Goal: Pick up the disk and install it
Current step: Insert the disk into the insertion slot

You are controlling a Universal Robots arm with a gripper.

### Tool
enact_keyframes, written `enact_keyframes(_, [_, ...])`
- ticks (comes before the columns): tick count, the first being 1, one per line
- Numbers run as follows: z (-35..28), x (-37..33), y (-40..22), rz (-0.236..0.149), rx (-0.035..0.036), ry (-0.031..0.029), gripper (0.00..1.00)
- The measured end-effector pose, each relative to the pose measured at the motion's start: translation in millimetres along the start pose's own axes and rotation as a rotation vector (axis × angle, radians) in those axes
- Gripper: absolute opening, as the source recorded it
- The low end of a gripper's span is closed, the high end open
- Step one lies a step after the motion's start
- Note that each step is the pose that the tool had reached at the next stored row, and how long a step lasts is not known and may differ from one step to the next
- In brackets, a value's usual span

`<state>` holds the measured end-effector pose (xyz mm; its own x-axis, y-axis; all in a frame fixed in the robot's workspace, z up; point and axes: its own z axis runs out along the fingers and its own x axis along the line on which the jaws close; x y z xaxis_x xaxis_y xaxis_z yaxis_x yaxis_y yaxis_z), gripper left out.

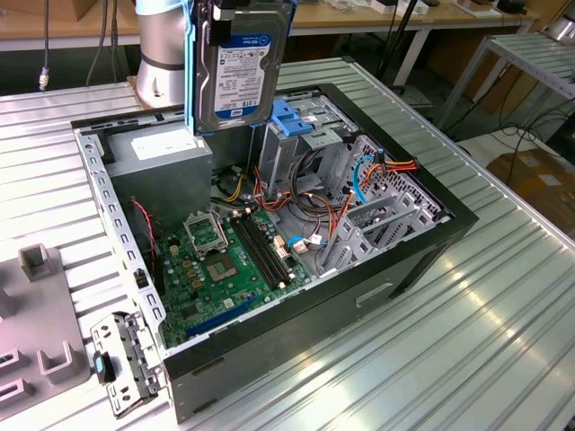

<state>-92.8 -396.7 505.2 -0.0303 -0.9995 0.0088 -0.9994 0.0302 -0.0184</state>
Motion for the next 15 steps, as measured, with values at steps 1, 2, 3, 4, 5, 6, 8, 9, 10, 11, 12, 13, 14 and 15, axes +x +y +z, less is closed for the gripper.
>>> enact_keyframes(1, [0.0, 0.2, -0.1, 0.0, -0.0001, 0.0, 0.37])
enact_keyframes(2, [0.0, 0.2, -0.2, 0.0, -0.0001, 0.0, 0.37])
enact_keyframes(3, [0.0, 0.4, -0.2, 0.0, 0.0, 0.0, 0.37])
enact_keyframes(4, [0.1, 0.7, -0.2, 0.0, 0.0, 0.0, 0.37])
enact_keyframes(5, [0.1, 0.8, -0.2, 0.0, 0.0, 0.0, 0.37])
enact_keyframes(6, [0.1, 0.9, -0.2, 0.0, 0.0, 0.0, 0.37])
enact_keyframes(8, [0.1, 1.3, -0.3, 0.0, 0.0, 0.0, 0.37])
enact_keyframes(9, [0.1, 1.5, -0.3, 0.0, 0.0, 0.0, 0.37])
enact_keyframes(10, [0.1, 1.8, -0.3, 0.0, 0.0, -0.0001, 0.37])
enact_keyframes(11, [0.1, 1.9, -0.3, 0.0, 0.0, 0.0, 0.37])
enact_keyframes(12, [0.1, 2.1, -0.3, 0.0, 0.0, 0.0, 0.37])
enact_keyframes(13, [0.1, 2.3, -0.3, 0.0, 0.0, 0.0, 0.37])
enact_keyframes(14, [0.1, 2.7, -0.3, 0.0, 0.0, -0.0001, 0.37])
enact_keyframes(15, [0.1, 2.8, -0.3, 0.0, 0.0, 0.0, 0.37])
